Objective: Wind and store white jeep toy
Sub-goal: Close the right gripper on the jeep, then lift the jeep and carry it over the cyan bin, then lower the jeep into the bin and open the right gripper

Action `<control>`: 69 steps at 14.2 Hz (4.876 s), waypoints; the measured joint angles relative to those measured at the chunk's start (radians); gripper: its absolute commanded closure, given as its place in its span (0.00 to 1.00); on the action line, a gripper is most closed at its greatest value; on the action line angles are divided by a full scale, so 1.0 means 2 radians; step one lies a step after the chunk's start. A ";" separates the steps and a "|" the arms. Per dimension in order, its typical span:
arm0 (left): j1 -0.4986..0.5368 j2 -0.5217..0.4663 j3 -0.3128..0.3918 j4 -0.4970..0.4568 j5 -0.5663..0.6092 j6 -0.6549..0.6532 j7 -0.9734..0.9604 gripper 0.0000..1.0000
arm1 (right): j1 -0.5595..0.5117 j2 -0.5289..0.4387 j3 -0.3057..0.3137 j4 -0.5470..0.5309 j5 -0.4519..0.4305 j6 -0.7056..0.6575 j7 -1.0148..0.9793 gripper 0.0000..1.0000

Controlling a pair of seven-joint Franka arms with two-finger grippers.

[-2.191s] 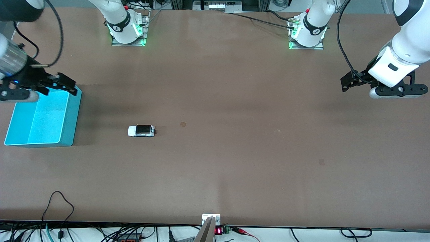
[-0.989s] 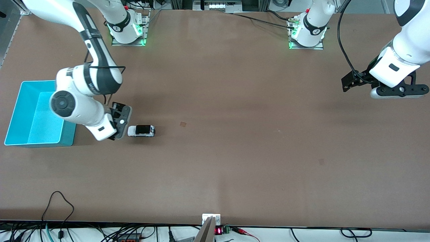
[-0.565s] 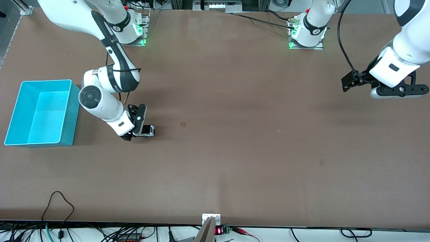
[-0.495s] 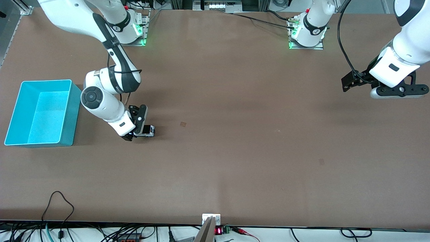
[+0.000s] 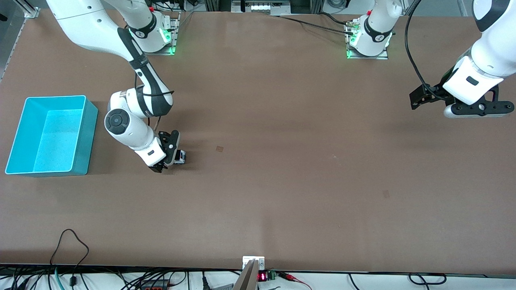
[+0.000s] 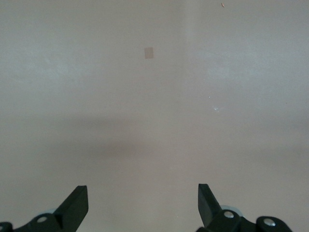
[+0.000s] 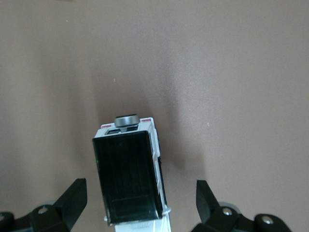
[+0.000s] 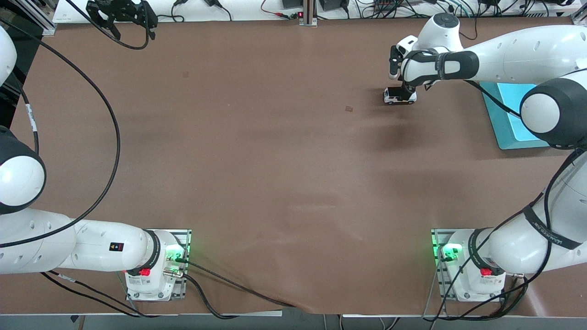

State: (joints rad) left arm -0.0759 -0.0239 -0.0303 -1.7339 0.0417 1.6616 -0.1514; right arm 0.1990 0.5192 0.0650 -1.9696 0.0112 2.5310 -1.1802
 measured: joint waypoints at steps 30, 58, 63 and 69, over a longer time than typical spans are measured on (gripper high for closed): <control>-0.002 0.000 -0.002 0.000 0.000 -0.002 0.001 0.00 | -0.247 -0.113 -0.053 0.056 0.000 -0.221 0.303 1.00; -0.002 0.000 -0.006 0.000 0.000 -0.002 0.001 0.00 | -0.283 -0.114 -0.052 0.017 -0.046 -0.167 0.343 0.00; -0.002 0.000 -0.006 0.000 0.000 -0.002 0.001 0.00 | -0.228 -0.156 -0.045 0.034 -0.041 -0.192 0.330 0.00; -0.003 0.000 -0.006 0.000 0.000 -0.002 0.001 0.00 | -0.142 -0.229 -0.039 0.036 -0.036 -0.276 0.424 0.00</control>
State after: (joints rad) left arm -0.0810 -0.0239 -0.0431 -1.7339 0.0417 1.6585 -0.1498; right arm -0.0859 0.0615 -0.0120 -1.8975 -0.0602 1.9787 -0.3325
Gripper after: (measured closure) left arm 0.000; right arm 0.000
